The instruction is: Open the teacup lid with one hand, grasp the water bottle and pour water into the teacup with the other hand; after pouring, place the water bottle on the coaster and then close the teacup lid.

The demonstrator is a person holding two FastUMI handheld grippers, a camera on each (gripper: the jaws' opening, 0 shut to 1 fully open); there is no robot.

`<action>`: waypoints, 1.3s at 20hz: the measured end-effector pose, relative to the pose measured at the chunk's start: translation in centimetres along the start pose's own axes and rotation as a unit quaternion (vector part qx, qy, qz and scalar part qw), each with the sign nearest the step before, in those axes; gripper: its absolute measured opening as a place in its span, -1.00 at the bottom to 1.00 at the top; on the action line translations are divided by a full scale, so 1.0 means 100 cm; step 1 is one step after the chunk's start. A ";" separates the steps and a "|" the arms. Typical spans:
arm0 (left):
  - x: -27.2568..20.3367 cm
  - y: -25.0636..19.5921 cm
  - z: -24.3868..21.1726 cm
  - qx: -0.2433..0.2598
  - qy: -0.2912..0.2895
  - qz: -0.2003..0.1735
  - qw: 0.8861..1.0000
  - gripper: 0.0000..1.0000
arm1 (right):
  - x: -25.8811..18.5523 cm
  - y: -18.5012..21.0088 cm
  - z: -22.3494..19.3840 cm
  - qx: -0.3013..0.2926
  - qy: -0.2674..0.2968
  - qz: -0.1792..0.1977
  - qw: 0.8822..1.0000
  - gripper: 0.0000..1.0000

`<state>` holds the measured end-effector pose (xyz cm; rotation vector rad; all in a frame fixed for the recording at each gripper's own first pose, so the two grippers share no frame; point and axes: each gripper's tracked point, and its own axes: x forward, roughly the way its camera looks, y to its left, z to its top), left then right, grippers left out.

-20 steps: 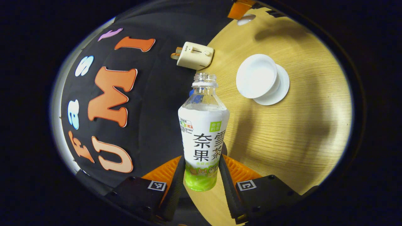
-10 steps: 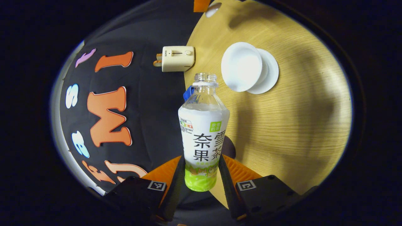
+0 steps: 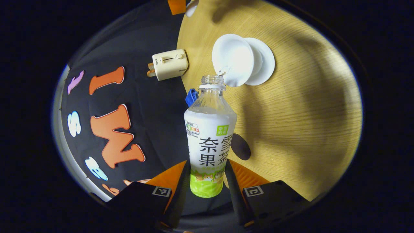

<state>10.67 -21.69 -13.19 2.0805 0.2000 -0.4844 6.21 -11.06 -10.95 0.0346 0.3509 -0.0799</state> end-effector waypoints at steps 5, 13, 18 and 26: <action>-0.002 0.017 0.006 0.049 0.001 0.019 0.999 0.35 | -0.001 -0.002 0.001 0.001 -0.001 0.000 1.000 -0.51; -0.014 0.039 0.020 0.119 -0.002 0.055 0.991 0.34 | -0.001 -0.011 0.002 0.006 0.000 -0.007 1.000 -0.51; -0.013 0.048 0.017 0.165 0.014 0.071 0.984 0.34 | -0.002 -0.017 0.002 0.013 0.000 -0.013 1.000 -0.51; -0.011 0.041 0.026 0.133 -0.006 0.047 0.990 0.32 | -0.002 -0.019 0.002 0.014 0.000 -0.014 1.000 -0.51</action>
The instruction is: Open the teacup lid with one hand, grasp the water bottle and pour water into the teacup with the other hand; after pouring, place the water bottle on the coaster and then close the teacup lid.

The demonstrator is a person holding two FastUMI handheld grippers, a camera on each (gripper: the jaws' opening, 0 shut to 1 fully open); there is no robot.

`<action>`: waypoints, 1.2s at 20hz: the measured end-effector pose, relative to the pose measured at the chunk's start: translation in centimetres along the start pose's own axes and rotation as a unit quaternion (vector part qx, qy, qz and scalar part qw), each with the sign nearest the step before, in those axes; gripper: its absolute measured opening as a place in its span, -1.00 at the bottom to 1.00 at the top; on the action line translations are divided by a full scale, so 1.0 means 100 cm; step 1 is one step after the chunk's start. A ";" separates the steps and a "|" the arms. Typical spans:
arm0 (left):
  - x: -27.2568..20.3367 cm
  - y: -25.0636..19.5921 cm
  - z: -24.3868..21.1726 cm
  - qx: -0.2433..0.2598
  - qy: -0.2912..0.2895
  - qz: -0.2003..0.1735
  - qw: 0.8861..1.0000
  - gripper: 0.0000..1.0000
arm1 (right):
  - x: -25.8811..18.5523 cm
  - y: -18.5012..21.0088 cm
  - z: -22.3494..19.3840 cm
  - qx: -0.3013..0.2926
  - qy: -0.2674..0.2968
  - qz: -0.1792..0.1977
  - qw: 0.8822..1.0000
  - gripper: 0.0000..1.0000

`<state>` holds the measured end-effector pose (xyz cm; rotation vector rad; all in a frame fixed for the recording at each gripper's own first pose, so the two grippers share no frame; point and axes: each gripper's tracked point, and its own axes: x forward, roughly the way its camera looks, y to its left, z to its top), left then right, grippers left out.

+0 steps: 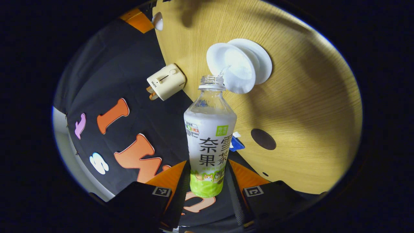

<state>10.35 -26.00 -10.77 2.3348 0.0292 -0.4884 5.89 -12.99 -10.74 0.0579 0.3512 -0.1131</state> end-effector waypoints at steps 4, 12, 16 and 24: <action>0.005 -0.032 0.007 -0.154 -0.016 -0.061 0.986 0.41 | 0.002 -0.002 -0.001 0.006 0.002 -0.001 1.000 -0.51; 0.000 -0.054 0.026 -0.436 -0.054 -0.093 0.894 0.35 | 0.002 -0.003 -0.002 0.005 0.003 -0.008 1.000 -0.51; 0.002 -0.056 0.021 -0.555 -0.063 -0.095 0.824 0.34 | 0.000 -0.001 0.002 0.003 -0.002 -0.011 1.000 -0.51; 0.014 -0.043 -0.030 -0.781 -0.072 -0.065 0.617 0.34 | -0.001 0.004 0.000 -0.005 -0.001 -0.012 1.000 -0.51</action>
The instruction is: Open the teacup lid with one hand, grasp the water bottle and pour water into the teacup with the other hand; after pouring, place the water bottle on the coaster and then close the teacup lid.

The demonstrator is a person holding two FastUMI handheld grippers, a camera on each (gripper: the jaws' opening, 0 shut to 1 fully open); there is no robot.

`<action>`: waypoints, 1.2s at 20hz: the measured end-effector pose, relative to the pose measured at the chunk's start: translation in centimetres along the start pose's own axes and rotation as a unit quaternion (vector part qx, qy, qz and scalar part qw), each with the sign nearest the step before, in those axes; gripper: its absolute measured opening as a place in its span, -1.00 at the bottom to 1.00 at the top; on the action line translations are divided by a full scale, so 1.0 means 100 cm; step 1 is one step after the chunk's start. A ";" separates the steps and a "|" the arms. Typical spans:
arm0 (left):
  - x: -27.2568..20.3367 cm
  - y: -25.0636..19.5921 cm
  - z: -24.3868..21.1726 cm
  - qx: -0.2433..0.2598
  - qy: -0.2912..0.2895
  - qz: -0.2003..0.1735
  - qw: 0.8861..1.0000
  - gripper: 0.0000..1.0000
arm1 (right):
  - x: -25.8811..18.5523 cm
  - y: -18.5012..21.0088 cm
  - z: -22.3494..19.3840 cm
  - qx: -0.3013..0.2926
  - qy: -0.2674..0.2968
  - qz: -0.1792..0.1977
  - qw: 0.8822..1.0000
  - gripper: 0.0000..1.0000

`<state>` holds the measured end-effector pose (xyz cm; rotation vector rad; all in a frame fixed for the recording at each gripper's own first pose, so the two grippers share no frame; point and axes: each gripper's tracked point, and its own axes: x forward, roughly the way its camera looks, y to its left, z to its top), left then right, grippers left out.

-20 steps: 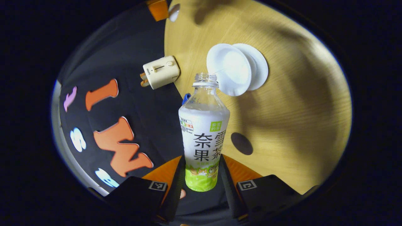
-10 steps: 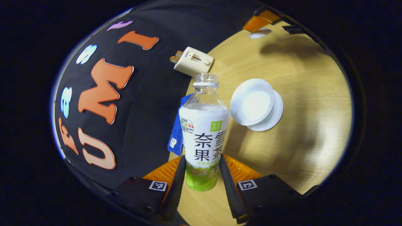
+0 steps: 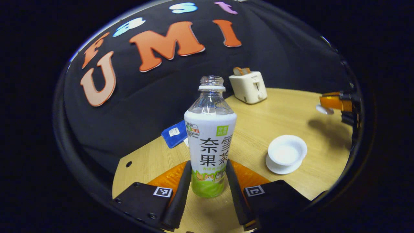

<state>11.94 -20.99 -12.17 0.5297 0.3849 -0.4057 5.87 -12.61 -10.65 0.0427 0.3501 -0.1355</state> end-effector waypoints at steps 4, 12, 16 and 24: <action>0.011 0.056 0.007 -0.094 -0.021 0.027 0.995 0.34 | 0.001 0.000 -0.003 -0.002 0.005 -0.002 1.000 -0.51; 0.078 0.078 -0.005 -0.203 -0.045 0.017 0.978 0.29 | 0.004 -0.001 -0.008 -0.003 0.012 -0.003 1.000 -0.50; 0.092 0.079 -0.023 -0.215 -0.032 0.026 0.976 0.32 | 0.006 -0.006 -0.010 0.000 0.016 -0.008 1.000 -0.51; 0.095 0.075 -0.035 -0.219 -0.024 0.027 0.975 0.32 | 0.006 -0.008 -0.010 0.001 0.018 -0.010 1.000 -0.51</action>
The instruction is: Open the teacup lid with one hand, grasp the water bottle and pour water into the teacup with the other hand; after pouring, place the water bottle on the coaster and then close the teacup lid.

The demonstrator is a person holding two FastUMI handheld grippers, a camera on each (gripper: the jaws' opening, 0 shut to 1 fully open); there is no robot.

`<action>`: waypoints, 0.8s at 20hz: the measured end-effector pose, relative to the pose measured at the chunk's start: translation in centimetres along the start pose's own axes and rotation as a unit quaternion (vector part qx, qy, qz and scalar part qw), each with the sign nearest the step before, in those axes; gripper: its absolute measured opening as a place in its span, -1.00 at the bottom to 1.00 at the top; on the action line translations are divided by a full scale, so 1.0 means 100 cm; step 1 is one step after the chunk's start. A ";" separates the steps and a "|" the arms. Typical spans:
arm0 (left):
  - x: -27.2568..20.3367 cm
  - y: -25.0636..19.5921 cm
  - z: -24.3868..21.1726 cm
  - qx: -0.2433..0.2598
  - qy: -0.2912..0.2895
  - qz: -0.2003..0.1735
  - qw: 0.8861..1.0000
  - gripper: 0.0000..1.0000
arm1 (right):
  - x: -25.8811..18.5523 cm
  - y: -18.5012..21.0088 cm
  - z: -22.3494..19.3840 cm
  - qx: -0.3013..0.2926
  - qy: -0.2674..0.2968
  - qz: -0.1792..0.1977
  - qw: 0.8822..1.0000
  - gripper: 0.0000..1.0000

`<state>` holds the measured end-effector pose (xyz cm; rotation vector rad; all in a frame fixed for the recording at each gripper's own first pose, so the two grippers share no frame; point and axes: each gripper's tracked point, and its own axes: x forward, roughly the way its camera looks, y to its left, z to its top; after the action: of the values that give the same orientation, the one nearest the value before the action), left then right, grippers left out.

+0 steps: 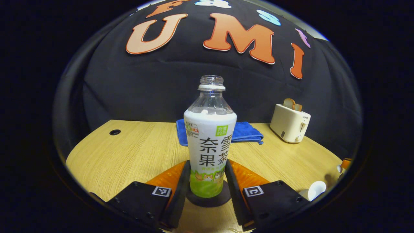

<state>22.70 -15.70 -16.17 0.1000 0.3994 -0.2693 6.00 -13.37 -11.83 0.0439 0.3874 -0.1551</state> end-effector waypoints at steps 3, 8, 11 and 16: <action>-0.002 -0.003 -0.002 0.016 -0.001 0.000 1.000 0.35 | 0.001 0.002 0.000 0.001 0.001 0.001 1.000 -0.51; -0.002 -0.004 -0.009 0.031 0.000 0.005 1.000 0.42 | -0.001 0.007 0.001 -0.001 0.000 0.006 1.000 -0.51; -0.007 -0.006 -0.016 0.039 0.006 0.004 0.999 0.42 | -0.001 0.011 0.002 -0.002 -0.002 0.010 1.000 -0.51; -0.029 -0.004 -0.017 0.038 -0.001 0.007 0.999 0.90 | -0.010 0.047 0.013 0.001 -0.020 0.059 0.998 -0.51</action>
<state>19.43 -15.14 -16.61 0.1774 0.3855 -0.2704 6.30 -8.63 -10.17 0.0652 0.3435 -0.0398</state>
